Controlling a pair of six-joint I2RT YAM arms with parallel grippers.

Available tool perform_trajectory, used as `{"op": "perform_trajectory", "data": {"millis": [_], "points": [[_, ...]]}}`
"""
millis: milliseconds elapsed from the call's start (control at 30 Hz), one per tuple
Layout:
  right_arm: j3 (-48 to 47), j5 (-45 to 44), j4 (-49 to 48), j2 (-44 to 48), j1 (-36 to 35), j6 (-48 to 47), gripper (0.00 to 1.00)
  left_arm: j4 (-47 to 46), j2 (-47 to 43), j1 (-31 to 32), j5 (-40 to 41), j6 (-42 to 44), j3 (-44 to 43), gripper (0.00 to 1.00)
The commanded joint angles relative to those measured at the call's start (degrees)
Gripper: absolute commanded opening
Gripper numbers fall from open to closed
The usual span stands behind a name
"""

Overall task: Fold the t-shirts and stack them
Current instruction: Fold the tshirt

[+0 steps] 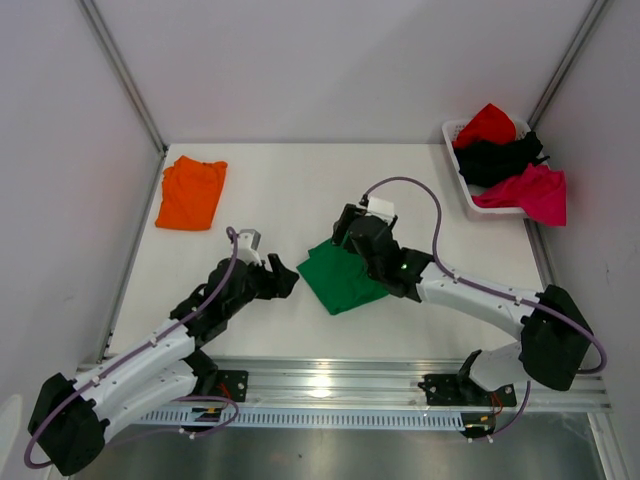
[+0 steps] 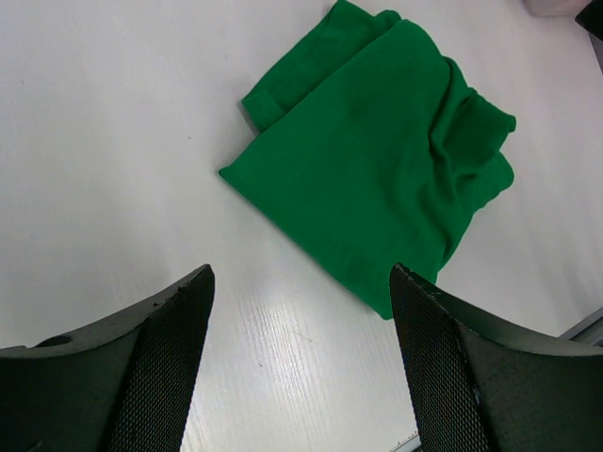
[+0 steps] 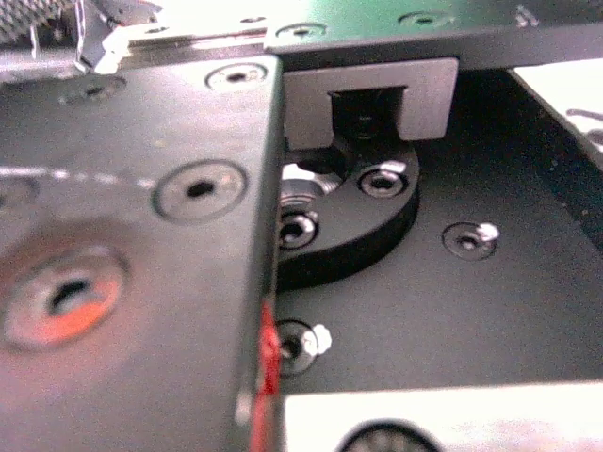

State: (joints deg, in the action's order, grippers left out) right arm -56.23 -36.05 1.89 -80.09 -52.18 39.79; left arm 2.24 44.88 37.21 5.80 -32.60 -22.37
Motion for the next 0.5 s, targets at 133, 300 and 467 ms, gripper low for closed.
{"op": "perform_trajectory", "data": {"millis": [133,300,467], "points": [[0.8,0.0,-8.9,-7.4,5.4,-4.0,0.75,-0.1,-2.4,-0.4,0.7,-0.3,-0.4,0.77],[1.1,2.7,-6.5,-11.2,7.2,0.1,0.74,1.1,-3.7,-0.3,2.0,-0.1,-0.1,0.78],[3.8,3.5,-2.2,-8.5,6.3,5.6,0.74,1.2,-4.1,-0.3,2.5,0.1,0.2,0.78]]}}
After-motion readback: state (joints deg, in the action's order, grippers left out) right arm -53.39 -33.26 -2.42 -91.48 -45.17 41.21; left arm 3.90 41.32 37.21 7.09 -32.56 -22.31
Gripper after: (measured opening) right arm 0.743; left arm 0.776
